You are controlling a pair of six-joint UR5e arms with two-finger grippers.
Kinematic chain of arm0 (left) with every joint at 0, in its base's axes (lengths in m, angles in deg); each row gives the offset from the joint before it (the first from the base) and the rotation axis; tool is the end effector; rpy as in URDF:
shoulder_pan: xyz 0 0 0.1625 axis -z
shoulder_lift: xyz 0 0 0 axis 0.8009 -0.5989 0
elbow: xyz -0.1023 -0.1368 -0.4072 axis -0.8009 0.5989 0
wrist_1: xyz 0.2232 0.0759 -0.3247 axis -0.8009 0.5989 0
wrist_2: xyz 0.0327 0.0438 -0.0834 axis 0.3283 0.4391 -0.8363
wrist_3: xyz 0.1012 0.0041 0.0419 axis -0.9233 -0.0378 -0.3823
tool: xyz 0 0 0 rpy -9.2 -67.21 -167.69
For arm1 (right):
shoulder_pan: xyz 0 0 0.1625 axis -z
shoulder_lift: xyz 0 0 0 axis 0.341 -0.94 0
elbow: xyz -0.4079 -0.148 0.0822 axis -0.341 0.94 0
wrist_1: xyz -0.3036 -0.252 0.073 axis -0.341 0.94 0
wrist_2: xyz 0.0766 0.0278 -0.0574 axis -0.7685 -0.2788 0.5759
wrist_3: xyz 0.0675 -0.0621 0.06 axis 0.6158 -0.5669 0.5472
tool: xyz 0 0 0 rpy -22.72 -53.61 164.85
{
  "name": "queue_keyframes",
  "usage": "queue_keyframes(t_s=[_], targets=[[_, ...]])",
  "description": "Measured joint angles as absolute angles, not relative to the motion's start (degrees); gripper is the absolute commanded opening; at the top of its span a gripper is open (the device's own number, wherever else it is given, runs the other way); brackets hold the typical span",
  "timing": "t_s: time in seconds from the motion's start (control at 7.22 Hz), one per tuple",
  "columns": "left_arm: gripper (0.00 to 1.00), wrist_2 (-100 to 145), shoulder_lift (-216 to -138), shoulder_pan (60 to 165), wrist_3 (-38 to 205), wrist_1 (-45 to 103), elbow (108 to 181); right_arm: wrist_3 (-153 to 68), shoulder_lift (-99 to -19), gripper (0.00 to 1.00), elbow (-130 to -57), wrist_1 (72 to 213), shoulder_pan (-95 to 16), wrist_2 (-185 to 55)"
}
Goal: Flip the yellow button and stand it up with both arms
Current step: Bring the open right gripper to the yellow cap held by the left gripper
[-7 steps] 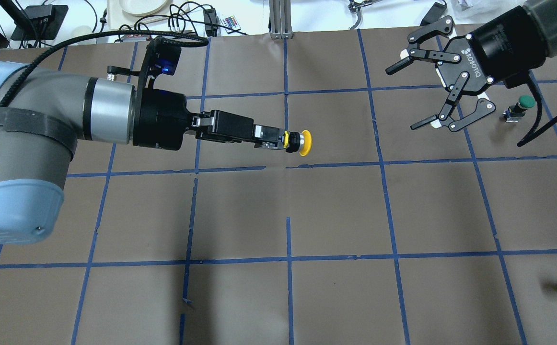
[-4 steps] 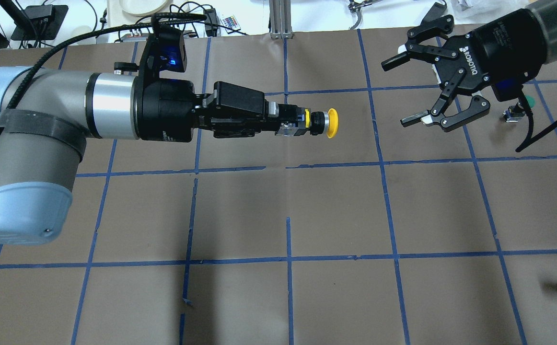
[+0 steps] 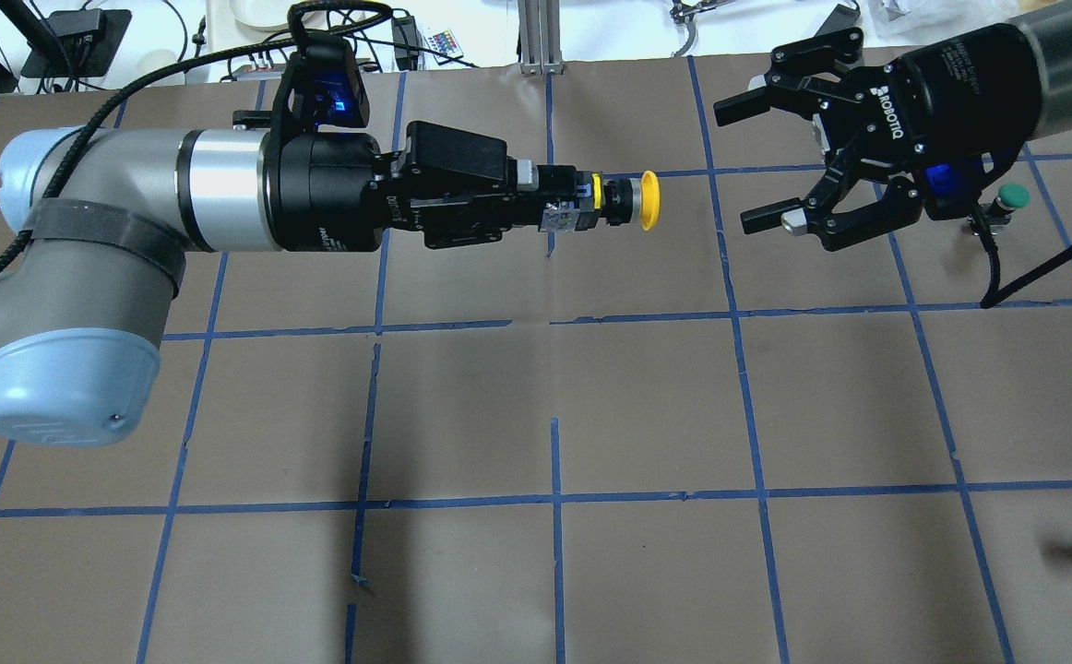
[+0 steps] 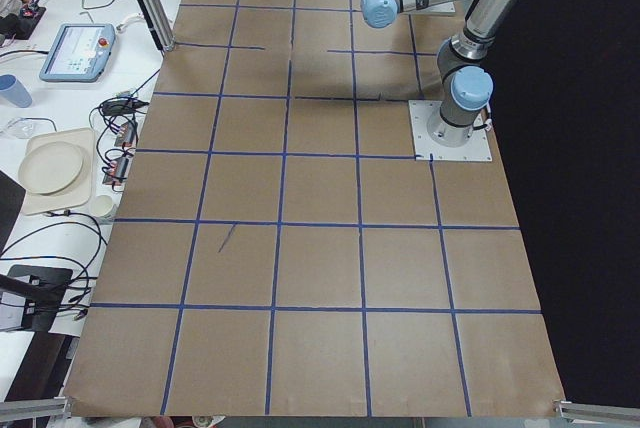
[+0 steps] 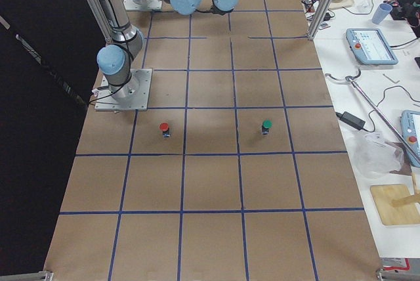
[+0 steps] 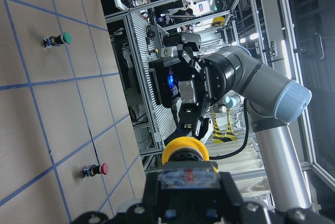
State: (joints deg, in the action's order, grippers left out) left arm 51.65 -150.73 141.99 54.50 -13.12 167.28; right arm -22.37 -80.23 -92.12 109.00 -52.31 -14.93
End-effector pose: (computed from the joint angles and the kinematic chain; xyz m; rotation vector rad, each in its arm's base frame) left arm -0.2331 -0.4160 0.4729 -0.1708 -1.6950 0.1762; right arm 0.0976 -0.4524 0.4916 1.3736 1.4981 1.0563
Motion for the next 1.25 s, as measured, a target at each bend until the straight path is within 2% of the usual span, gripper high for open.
queue_keyframes(t_s=[0.42,1.25], targets=[[0.02,49.85,-151.67,141.67,55.32,-13.89,166.99,-28.71,-80.35,1.00,-94.34,102.54,-52.77,-19.52],[0.02,49.50,-151.62,141.72,55.57,-13.98,166.97,-29.30,-81.08,0.99,-95.05,100.37,-56.82,-23.19]])
